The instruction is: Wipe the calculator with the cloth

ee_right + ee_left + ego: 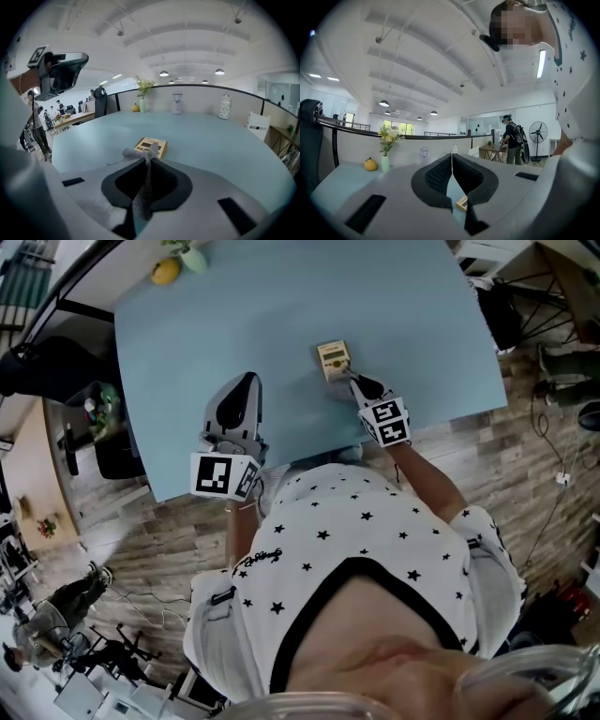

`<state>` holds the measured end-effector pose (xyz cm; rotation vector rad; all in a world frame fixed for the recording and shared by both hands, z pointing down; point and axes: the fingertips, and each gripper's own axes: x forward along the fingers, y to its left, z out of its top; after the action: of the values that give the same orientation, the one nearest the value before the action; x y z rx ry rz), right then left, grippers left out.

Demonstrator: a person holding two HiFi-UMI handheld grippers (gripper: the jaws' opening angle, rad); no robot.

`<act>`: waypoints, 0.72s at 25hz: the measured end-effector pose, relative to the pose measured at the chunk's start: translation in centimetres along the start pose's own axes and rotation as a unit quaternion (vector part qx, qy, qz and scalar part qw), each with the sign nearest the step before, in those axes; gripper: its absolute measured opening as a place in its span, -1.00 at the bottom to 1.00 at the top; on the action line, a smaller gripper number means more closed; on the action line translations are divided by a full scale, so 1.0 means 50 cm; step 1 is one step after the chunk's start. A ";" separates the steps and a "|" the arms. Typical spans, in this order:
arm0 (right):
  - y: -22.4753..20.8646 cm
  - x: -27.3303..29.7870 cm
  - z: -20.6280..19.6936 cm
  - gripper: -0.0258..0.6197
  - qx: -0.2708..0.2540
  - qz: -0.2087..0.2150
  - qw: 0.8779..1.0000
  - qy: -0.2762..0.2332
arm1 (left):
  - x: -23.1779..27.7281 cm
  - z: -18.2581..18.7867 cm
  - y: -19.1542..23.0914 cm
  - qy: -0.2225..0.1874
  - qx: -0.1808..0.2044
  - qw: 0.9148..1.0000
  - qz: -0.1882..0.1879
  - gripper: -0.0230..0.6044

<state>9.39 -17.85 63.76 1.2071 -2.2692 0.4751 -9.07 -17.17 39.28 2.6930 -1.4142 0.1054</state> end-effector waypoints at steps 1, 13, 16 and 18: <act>-0.009 -0.004 -0.003 -0.82 0.001 -0.006 1.000 0.000 | 0.003 0.000 -0.003 0.001 0.001 1.000 -0.002 -0.83; -0.061 -0.024 -0.047 -0.82 0.018 -0.038 0.999 0.019 | 0.030 0.004 -0.025 0.003 0.004 1.000 -0.020 -0.83; -0.061 -0.022 -0.045 -0.82 0.016 -0.037 0.999 0.020 | 0.030 0.003 -0.020 0.003 0.002 1.000 -0.017 -0.83; -0.059 -0.021 -0.039 -0.82 0.014 -0.038 0.999 0.017 | 0.029 0.002 -0.016 0.003 0.001 1.000 -0.015 -0.83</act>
<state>12.92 -17.74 64.91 1.2837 -2.1863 0.4977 -7.60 -17.92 39.29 2.7137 -1.3718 0.1119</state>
